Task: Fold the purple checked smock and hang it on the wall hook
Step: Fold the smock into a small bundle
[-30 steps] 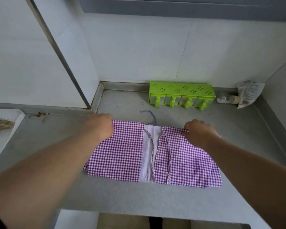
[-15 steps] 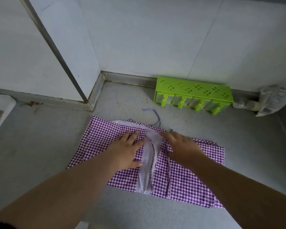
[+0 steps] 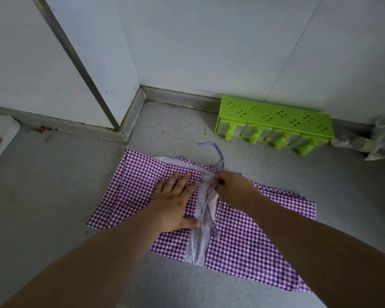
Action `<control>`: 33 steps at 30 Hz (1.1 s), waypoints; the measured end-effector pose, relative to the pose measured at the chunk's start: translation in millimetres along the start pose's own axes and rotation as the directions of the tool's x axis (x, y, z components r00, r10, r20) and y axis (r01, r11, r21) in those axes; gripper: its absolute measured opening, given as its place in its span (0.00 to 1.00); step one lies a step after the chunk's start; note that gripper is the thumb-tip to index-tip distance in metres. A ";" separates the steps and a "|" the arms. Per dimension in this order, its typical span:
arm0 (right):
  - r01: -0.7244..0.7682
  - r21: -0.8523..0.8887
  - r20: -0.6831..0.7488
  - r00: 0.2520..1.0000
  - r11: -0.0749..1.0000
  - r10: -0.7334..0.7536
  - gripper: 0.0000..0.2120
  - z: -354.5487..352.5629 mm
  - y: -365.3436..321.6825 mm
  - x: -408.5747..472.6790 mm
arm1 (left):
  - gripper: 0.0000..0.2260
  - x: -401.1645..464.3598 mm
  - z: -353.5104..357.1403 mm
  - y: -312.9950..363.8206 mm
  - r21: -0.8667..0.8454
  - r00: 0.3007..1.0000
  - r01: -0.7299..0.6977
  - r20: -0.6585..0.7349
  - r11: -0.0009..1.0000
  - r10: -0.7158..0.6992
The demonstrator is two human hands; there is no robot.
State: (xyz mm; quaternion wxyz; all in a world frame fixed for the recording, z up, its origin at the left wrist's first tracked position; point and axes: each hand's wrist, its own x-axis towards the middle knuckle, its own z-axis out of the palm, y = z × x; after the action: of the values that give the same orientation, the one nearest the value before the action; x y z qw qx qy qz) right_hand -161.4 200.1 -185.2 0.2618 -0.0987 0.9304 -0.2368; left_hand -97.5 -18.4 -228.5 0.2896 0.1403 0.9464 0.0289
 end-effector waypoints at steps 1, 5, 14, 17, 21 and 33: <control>-0.066 0.102 -0.026 0.997 0.993 0.069 0.08 -7.2 -0.5 9.4 | 0.54 0.1 -0.2 -0.6 -0.005 1.000 -0.002 0.004 1.000 0.002; -0.281 0.454 -0.079 0.933 0.846 0.352 0.15 -39.1 12.3 54.4 | 0.53 -0.5 -1.8 -0.5 -0.008 1.000 -0.017 0.001 1.000 0.017; -0.198 0.580 -0.223 0.894 0.790 0.388 0.24 -42.1 18.5 55.5 | 0.53 -2.3 -3.7 -1.0 -0.012 1.000 -0.010 0.015 1.000 0.011; -0.022 0.128 -0.399 0.914 0.991 0.072 0.18 -22.8 8.3 7.2 | 0.53 -4.9 -3.0 2.5 -0.006 1.000 0.004 0.006 1.000 -0.004; 0.152 -0.257 -0.252 0.943 0.954 -0.218 0.14 15.6 13.4 -24.4 | 0.47 -4.3 -11.6 7.7 0.084 0.983 -0.110 -0.141 0.990 0.121; 0.227 -0.339 -0.185 0.936 0.913 -0.300 0.34 60.7 42.1 -25.3 | 0.58 36.5 -13.0 18.1 0.052 0.984 -0.141 -0.101 0.989 0.145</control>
State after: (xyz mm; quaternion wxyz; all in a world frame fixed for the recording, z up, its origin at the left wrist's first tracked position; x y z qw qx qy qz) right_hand -110.2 220.8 -240.3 0.0976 -0.2357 0.9581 -0.1300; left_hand -129.1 9.6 -235.0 0.2336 0.2127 0.9481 0.0356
